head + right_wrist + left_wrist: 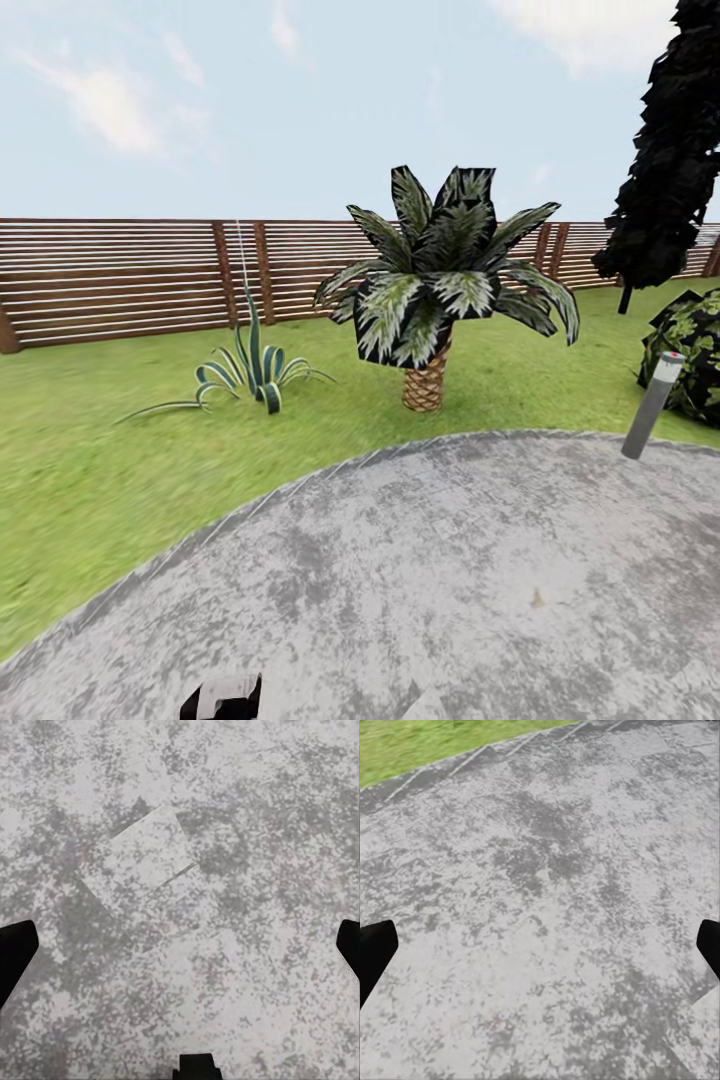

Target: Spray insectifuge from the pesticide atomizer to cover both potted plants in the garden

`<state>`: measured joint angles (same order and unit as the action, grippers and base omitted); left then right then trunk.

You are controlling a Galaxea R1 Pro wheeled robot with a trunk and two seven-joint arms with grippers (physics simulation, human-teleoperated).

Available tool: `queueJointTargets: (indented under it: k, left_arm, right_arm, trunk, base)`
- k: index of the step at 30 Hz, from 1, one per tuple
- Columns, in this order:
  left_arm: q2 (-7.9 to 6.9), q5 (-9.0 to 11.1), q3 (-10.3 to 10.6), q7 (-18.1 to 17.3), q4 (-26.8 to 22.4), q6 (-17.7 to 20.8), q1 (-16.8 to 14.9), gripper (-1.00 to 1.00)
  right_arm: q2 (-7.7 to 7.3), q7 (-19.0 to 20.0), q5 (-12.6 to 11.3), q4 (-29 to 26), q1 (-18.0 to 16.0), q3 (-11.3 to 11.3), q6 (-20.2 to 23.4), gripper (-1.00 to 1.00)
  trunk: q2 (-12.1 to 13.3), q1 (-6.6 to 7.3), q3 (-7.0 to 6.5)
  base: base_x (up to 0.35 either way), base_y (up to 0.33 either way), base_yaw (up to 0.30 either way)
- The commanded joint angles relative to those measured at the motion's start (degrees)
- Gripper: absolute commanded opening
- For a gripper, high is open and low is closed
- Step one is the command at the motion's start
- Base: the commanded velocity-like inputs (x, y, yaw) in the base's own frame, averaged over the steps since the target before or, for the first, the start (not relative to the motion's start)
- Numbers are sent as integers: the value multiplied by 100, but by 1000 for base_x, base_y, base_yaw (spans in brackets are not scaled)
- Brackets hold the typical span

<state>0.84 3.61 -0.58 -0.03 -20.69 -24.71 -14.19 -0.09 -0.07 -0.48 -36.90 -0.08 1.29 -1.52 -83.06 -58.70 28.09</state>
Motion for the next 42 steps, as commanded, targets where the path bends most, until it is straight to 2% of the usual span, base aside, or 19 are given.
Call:
queueJointTargets:
  k: [1,18,30,42]
  left_arm:
    - [1,35,-4,-6,4,-17,-1,100]
    - [-2,35,-4,-6,4,-17,-4,100]
    - [-1,35,-4,-6,4,-17,-4,100]
    - [1,35,-4,-6,4,-17,-3,100]
  right_arm:
    - [0,-1,-5,-1,-1,3,-14,100]
    - [0,13,-12,-1,-1,8,-8,100]
    - [0,16,-12,-1,-1,5,-6,100]
    - [-3,18,-14,-1,-1,16,-6,100]
  trunk:
    - [-2,-3,5]
    - [-2,-3,4]
    - [-2,-3,-22]
    - [-2,-3,-30]
  base:
    - [297,0,0]
    - [295,0,-6]
    - [87,0,-236]
    - [315,-22,-72]
